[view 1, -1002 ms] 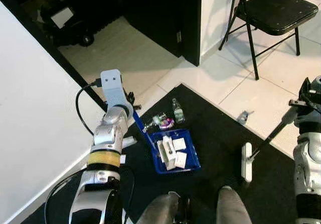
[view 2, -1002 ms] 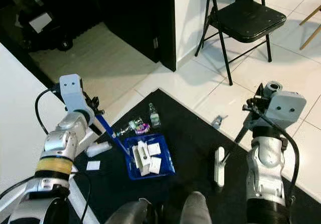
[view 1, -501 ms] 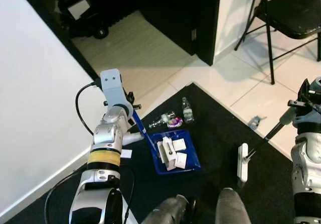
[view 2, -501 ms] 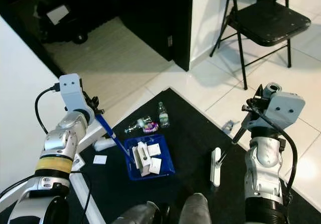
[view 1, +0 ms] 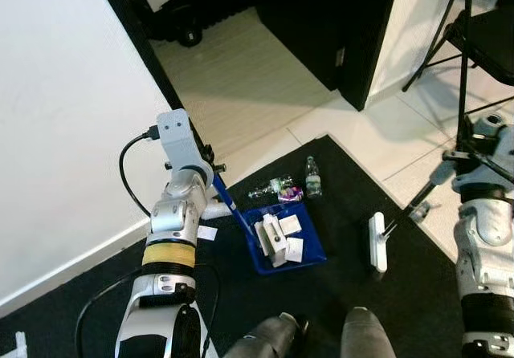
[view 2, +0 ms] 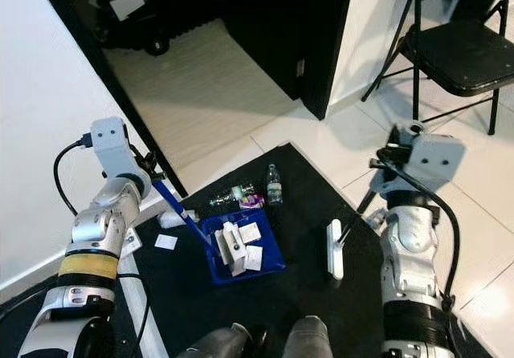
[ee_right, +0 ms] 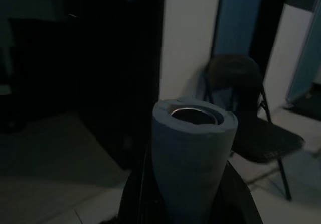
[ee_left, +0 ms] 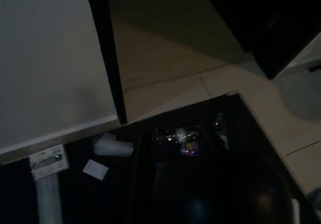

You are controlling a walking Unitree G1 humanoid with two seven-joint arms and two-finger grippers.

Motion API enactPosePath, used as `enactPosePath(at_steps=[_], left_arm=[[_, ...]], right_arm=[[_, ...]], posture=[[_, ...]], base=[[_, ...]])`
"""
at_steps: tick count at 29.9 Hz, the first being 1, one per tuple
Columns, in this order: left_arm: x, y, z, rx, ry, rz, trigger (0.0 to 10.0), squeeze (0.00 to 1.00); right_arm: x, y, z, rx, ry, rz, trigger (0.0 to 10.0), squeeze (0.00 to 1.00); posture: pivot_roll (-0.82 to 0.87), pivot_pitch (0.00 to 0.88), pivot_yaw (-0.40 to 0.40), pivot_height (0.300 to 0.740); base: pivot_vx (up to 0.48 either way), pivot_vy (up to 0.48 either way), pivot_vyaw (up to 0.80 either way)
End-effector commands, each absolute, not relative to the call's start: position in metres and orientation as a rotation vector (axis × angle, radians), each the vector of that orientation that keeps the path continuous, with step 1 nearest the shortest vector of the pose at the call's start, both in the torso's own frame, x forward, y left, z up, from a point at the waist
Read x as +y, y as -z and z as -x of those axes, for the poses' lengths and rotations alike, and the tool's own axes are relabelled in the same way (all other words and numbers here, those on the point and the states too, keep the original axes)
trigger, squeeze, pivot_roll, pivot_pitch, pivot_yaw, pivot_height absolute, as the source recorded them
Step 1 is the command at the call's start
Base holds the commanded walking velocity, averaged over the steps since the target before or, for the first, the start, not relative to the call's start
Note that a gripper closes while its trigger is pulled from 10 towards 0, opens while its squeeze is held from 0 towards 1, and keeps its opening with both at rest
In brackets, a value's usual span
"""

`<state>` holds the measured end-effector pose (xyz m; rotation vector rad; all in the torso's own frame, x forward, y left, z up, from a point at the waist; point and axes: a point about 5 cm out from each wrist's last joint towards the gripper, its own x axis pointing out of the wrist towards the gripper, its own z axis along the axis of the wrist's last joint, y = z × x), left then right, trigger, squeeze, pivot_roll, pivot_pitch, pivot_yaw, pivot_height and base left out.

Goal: Sweep floor

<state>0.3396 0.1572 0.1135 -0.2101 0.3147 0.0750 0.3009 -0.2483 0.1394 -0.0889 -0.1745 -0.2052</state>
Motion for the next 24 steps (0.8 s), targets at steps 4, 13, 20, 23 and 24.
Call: enactPosePath(at_steps=[4,13,20,23,24], left_arm=[[0.157,-0.128,-0.337,0.229,-0.093,0.246,10.0,0.00],[0.153,-0.130,-0.332,0.216,-0.093,0.251,10.0,0.00],[0.152,-0.131,-0.335,0.217,-0.078,0.234,10.0,0.00],[0.150,-0.133,-0.337,0.215,-0.064,0.227,10.0,0.00],[0.148,-0.134,-0.339,0.214,-0.055,0.223,10.0,0.00]], right_arm=[[-0.236,-0.141,-0.309,-0.178,0.152,0.090,10.0,0.00],[-0.229,-0.142,-0.315,-0.179,0.118,0.086,10.0,0.00],[-0.232,-0.139,-0.312,-0.180,0.143,0.088,10.0,0.00],[-0.233,-0.139,-0.310,-0.185,0.151,0.084,10.0,0.00],[-0.233,-0.138,-0.309,-0.187,0.156,0.081,10.0,0.00]], posture=[[-0.15,0.093,-0.010,0.740],[-0.15,0.095,-0.010,0.740],[-0.15,0.092,0.006,0.740],[-0.16,0.088,0.023,0.740],[-0.17,0.087,0.029,0.740]], base=[[0.000,0.000,0.77],[0.000,0.000,0.77],[0.000,0.000,0.78],[0.000,0.000,0.78],[0.000,0.000,0.78]])
